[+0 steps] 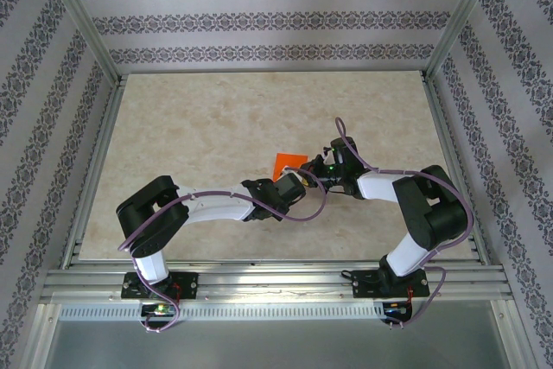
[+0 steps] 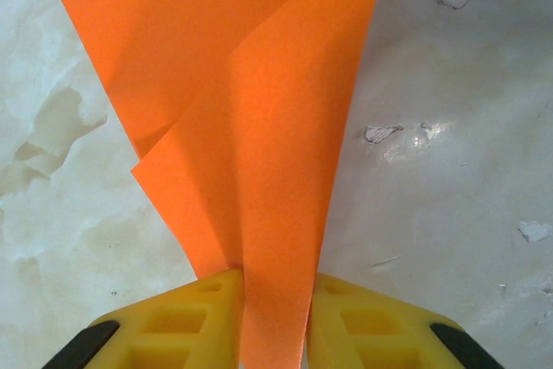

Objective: Fold a paper plane with a square sheet of paper (pick it up from the middle)

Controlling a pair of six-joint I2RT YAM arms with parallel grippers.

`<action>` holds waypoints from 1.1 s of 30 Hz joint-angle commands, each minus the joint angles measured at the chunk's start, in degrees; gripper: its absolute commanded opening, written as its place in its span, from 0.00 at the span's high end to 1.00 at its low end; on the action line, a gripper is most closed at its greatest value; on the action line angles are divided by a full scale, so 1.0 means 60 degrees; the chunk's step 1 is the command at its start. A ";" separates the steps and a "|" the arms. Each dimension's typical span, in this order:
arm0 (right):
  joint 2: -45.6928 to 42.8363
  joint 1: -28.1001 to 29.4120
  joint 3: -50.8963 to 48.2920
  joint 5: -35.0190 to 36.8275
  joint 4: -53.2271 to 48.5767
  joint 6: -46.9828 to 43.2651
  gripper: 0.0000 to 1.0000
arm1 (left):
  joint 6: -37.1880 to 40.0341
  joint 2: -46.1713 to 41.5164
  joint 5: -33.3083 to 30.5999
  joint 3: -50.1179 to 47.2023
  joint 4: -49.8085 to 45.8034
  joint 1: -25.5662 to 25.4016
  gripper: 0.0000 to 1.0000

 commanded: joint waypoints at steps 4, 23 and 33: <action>-0.0073 0.0142 -0.0098 -0.0063 0.0012 -0.0001 1.00 | 0.0240 -0.0282 -0.0233 0.0139 0.0032 -0.0159 0.70; 0.0041 0.0142 -0.0054 -0.0118 -0.0010 -0.0015 1.00 | 0.0437 -0.0269 -0.0273 0.0195 0.0223 -0.0159 0.68; 0.0081 0.0154 -0.0076 -0.0093 0.0003 -0.0019 1.00 | 0.0526 -0.0385 -0.0279 0.0145 0.0353 -0.0202 0.66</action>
